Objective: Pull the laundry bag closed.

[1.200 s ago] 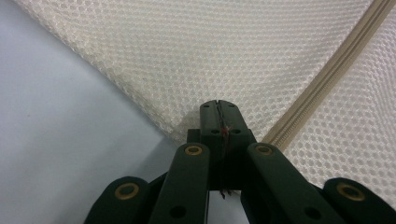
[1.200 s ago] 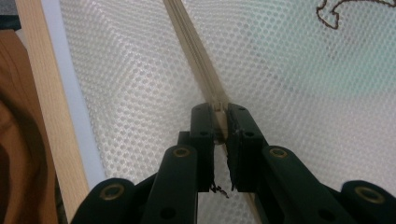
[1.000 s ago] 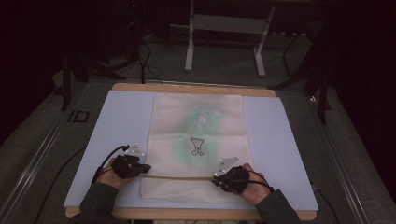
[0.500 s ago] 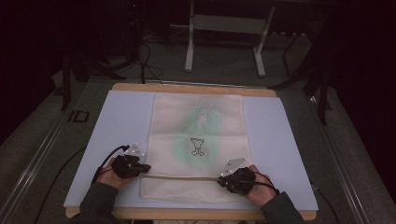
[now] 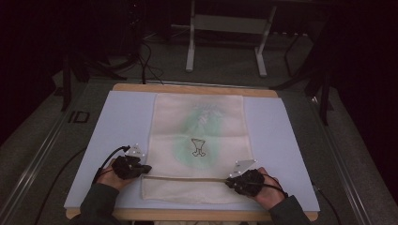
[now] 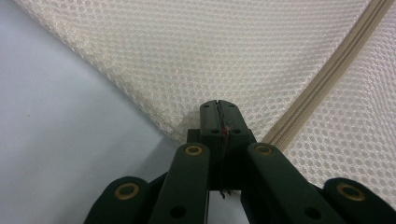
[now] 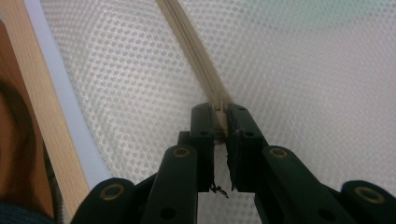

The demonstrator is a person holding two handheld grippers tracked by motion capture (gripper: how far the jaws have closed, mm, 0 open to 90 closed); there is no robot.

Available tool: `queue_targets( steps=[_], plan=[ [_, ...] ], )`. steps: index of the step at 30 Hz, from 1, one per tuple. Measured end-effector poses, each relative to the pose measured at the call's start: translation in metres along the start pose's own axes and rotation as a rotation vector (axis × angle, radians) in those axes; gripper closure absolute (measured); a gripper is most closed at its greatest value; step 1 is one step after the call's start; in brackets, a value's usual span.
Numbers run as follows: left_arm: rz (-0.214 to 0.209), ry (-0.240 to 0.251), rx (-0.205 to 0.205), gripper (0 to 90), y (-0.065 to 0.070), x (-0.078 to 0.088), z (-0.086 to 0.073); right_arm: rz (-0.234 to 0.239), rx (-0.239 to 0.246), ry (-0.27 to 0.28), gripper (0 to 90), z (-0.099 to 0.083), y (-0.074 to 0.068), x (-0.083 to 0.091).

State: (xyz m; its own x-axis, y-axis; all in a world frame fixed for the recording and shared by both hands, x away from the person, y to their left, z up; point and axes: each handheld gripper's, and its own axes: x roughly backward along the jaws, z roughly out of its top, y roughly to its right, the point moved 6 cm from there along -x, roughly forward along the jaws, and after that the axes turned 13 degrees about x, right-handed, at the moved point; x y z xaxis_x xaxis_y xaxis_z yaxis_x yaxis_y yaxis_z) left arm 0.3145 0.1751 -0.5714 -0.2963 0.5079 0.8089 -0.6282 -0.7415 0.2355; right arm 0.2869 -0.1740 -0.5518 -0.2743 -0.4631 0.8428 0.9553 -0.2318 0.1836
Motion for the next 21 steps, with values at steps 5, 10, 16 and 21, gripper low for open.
queue_targets(
  steps=[5, 10, 16, 21],
  plan=[
    [0.0, -0.001, -0.001, 89.9, 0.0, 0.0, 0.0, -0.006, -0.011, 0.002, 82.2, -0.006, 0.002, 0.004],
    [0.001, -0.001, -0.001, 89.9, 0.0, 0.0, 0.0, -0.011, -0.034, 0.001, 82.2, -0.013, 0.004, 0.009],
    [0.001, 0.0, -0.001, 89.9, 0.0, 0.0, 0.0, -0.009, -0.052, 0.011, 82.1, -0.023, 0.009, 0.016],
    [0.002, 0.0, -0.002, 89.9, 0.0, 0.0, 0.0, -0.011, -0.073, 0.005, 82.1, -0.031, 0.011, 0.019]
  ],
)
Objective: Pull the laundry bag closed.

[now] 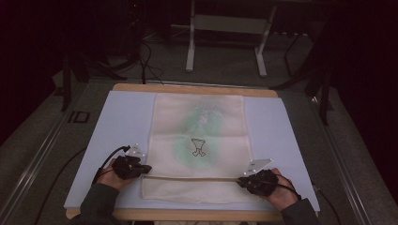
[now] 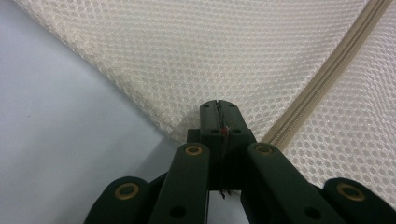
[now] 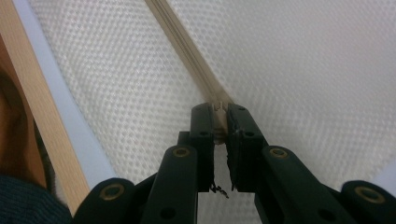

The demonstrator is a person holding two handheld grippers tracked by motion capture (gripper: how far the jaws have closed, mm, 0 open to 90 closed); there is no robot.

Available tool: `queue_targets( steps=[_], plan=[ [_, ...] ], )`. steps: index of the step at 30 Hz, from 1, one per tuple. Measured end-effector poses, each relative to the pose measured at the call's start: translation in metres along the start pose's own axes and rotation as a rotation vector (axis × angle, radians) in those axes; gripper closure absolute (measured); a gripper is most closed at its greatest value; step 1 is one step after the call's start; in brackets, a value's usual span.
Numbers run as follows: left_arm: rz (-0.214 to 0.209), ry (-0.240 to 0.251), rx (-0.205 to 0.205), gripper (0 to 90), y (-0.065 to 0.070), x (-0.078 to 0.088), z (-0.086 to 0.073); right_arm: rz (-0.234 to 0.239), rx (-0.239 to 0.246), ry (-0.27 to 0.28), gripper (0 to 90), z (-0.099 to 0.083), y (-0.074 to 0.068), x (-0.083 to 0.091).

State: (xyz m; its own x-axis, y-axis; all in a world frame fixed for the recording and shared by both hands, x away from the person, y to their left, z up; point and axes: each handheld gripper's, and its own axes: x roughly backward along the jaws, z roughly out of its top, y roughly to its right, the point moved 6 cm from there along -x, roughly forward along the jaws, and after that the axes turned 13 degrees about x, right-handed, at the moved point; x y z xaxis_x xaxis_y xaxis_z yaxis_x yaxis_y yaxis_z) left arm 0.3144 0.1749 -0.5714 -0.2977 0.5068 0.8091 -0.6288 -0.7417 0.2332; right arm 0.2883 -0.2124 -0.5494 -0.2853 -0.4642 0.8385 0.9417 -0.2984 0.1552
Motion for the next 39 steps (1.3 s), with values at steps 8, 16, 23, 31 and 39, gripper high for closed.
queue_targets(
  steps=[8, 16, 23, 31, 39],
  plan=[
    [0.001, 0.0, 0.0, 89.9, 0.0, 0.0, 0.0, -0.009, -0.027, 0.003, 82.2, -0.012, 0.005, 0.008],
    [0.002, 0.0, 0.0, 89.9, 0.0, 0.0, 0.0, -0.028, -0.072, -0.005, 82.2, -0.028, 0.013, 0.017],
    [0.002, 0.001, 0.002, 89.9, 0.0, 0.0, 0.0, -0.02, -0.117, 0.011, 82.2, -0.04, 0.018, 0.021],
    [0.002, 0.003, 0.001, 89.9, 0.001, 0.0, 0.0, -0.013, -0.128, 0.01, 82.1, -0.043, 0.02, 0.022],
    [-0.008, 0.007, 0.012, 89.7, 0.0, 0.0, 0.0, -0.015, -0.132, 0.033, 71.4, -0.043, 0.019, 0.02]
  ],
)
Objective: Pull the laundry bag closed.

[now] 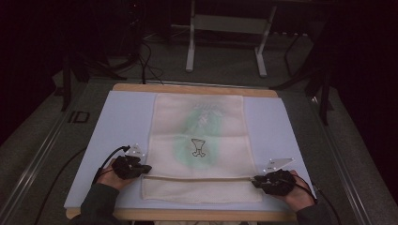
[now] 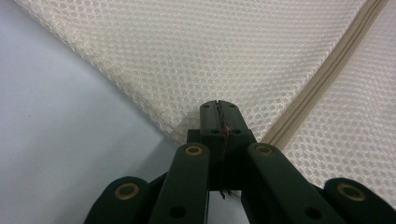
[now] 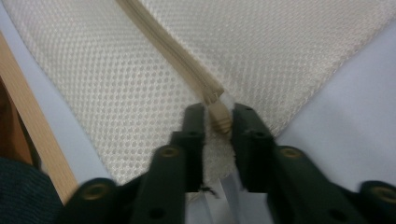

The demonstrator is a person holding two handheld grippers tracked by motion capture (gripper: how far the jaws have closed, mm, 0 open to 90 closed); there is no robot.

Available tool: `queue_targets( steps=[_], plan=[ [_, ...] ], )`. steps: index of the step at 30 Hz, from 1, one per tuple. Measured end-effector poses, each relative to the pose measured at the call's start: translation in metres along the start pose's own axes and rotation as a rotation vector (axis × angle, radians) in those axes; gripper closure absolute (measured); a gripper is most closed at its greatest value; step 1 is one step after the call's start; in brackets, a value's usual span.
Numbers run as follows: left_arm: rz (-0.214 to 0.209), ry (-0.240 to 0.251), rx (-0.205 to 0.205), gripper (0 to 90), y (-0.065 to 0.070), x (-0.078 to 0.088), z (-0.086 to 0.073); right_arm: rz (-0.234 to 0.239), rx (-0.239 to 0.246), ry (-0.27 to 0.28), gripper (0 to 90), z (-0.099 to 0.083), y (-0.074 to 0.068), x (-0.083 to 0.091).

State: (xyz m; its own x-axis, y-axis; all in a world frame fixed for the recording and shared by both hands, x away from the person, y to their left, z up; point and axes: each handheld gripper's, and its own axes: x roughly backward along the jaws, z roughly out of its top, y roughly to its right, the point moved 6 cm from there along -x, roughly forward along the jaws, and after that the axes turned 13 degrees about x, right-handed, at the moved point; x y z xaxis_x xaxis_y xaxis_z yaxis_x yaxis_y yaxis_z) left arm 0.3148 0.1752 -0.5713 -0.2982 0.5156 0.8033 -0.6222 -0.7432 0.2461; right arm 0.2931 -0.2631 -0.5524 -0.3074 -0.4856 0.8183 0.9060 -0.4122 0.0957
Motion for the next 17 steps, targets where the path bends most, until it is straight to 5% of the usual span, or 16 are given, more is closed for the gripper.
queue_targets(
  steps=[8, 17],
  plan=[
    [-0.015, 0.04, 0.016, 88.1, -0.002, 0.004, 0.002, -0.063, -0.065, 0.092, 59.5, 0.002, 0.01, 0.009],
    [0.067, 0.128, 0.072, 78.7, -0.016, 0.012, 0.005, -0.187, -0.188, 0.141, 54.7, -0.011, 0.03, 0.009]
  ],
)
